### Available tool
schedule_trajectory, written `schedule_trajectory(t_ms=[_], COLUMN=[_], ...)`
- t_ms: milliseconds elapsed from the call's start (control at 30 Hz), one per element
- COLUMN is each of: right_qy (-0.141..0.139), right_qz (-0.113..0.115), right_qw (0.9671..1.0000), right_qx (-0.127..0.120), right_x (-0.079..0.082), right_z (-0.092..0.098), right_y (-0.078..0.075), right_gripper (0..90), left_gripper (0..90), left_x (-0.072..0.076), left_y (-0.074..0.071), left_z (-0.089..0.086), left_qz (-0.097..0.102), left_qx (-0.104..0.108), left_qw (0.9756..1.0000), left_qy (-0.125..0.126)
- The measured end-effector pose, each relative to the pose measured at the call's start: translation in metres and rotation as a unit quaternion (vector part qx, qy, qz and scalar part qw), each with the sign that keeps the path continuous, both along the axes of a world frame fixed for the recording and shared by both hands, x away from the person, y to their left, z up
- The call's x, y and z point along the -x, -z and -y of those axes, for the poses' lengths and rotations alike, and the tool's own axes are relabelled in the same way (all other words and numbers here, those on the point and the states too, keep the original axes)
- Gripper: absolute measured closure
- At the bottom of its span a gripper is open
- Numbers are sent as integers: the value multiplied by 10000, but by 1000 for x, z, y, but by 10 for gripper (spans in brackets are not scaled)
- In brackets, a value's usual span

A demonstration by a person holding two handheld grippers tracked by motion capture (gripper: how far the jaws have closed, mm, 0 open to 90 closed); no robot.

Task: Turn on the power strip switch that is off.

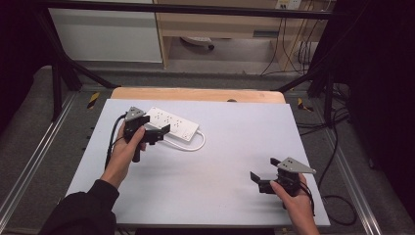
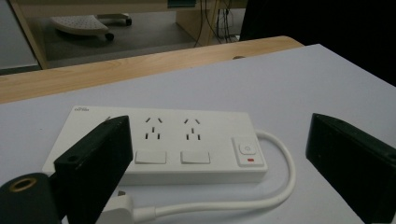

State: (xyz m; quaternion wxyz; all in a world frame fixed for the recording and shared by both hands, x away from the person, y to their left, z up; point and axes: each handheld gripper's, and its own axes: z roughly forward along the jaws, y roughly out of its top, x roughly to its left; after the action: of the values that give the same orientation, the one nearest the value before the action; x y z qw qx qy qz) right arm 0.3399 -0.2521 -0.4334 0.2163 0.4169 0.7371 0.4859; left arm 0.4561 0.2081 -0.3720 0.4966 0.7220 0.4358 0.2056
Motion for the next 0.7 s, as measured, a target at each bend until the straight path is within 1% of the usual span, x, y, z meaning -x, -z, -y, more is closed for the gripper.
schedule_trajectory(t_ms=[100, 167, 333, 367, 400, 433, 467, 500, 533, 633, 700], right_qy=[-9, -14, 3, 4, 4, 7, 9, 12, 13, 12, 11], right_qz=[0, 4, -15, -13, -13, -12, -11, -16, -15, -4, -4], right_qw=[10000, 10000, 10000, 10000, 10000, 10000, 10000, 10000, 10000, 10000, 10000], right_qx=[26, 26, 20, 22, 22, 26, 28, 29, 31, 30, 27], right_x=[0, 0, 0, 0, 0, 0, 0, 0, 0, 0, 0], right_z=[-1, -1, -1, -1, -1, -1, -1, -1, -1, -1, -1], right_y=[0, 0, 0, 0, 0, 0, 0, 0, 0, 0, 0], right_gripper=[39, 39, 39, 38, 38, 38, 38, 38, 38, 38, 37], left_gripper=[66, 66, 66, 66, 65, 66, 65, 65, 64, 64, 64], left_x=[9, 11, 22, 27, 27, 31, 31, 35, 35, 42, 43], left_y=[-4, -5, -10, -12, -12, -13, -13, -15, -15, -18, -19], left_z=[-6, -8, -17, -20, -20, -22, -22, -25, -25, -30, -31], left_qz=[79, 98, 160, 173, 173, 221, 221, 252, 252, 309, 324], left_qx=[62, 70, 109, 147, 147, 183, 183, 216, 216, 257, 277], left_qw=[9999, 9999, 9998, 9997, 9997, 9996, 9996, 9994, 9994, 9992, 9991], left_qy=[34, 36, 54, 51, 51, 76, 76, 66, 66, 77, 69])
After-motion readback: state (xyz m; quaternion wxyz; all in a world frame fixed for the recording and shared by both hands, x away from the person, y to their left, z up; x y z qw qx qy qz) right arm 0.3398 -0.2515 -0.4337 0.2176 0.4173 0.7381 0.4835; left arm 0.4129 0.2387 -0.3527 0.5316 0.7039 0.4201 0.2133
